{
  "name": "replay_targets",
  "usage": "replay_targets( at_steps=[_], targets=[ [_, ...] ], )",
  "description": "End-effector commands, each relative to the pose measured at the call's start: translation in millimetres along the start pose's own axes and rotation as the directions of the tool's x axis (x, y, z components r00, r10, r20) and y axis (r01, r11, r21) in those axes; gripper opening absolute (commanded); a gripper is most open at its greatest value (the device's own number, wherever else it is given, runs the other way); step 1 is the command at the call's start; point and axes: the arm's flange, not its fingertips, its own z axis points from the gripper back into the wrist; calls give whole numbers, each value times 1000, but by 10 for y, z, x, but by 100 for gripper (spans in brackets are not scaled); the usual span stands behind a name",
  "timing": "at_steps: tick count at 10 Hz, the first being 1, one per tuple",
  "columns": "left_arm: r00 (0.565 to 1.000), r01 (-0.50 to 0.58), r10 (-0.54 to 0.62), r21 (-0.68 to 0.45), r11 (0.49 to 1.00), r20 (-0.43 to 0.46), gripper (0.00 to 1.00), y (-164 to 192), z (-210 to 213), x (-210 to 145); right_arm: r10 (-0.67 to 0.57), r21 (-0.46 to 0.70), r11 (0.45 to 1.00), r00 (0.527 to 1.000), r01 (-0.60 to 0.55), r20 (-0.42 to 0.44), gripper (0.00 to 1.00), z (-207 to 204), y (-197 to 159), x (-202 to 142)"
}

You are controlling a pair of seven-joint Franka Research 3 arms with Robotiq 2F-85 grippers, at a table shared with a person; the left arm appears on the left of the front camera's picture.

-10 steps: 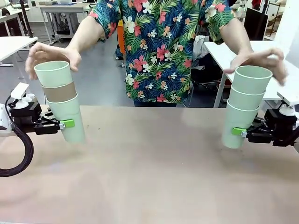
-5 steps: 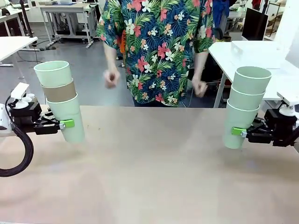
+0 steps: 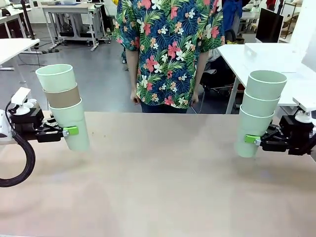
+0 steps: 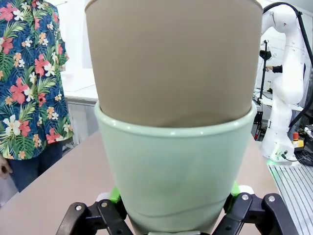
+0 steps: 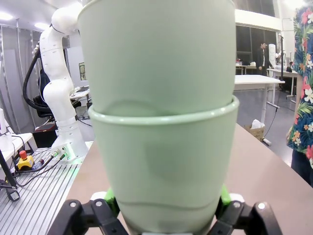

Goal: Stack the cups and store them in the basket.
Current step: Place the stack of Reusable plastic cups into the Pantry Basket.

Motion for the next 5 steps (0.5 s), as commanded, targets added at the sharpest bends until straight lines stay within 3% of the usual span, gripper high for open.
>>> replay_targets(
  at_steps=[1, 5],
  targets=[
    [1000, 9, -9, -2, 1000, 5, 87, -6, -6, 44, 11, -3, 1000, 1000, -11, 2, 85, 5, 1, 48],
    [1000, 9, -9, -2, 1000, 5, 87, -6, -6, 44, 11, -3, 1000, 1000, -11, 2, 85, 5, 1, 48]
  ],
)
